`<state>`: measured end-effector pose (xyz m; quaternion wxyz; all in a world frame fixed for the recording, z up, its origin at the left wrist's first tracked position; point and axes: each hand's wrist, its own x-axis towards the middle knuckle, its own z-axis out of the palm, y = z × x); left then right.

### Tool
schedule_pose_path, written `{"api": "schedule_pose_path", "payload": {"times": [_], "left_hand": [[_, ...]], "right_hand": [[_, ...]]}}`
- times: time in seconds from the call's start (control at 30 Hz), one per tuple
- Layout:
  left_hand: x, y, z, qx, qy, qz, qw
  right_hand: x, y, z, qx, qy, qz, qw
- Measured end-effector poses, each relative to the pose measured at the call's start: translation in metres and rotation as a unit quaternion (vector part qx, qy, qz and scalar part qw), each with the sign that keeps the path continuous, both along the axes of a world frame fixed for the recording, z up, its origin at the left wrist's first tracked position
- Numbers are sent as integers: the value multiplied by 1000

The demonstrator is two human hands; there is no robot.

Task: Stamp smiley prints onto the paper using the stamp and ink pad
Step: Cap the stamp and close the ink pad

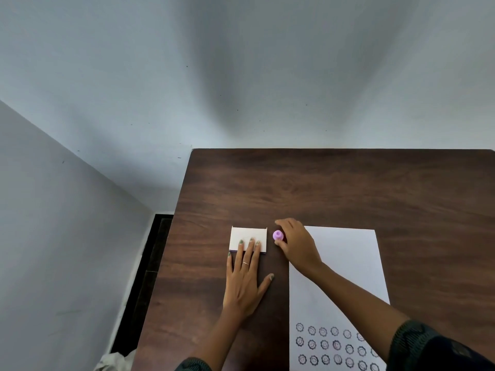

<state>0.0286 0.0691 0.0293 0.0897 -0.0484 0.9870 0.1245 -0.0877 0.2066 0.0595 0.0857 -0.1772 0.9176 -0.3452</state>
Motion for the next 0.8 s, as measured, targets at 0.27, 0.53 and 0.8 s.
{"api": "schedule_pose_path", "payload": {"times": [0.27, 0.53, 0.8], "left_hand": [[3, 3, -3, -6, 18, 0, 1000], [4, 8, -5, -2, 27, -3, 1000], [4, 7, -9, 0, 27, -8, 1000]], "right_hand": [[28, 57, -19, 108, 52, -52, 991], [49, 70, -37, 241, 14, -23, 970], [42, 65, -38, 241, 13, -30, 970]]}}
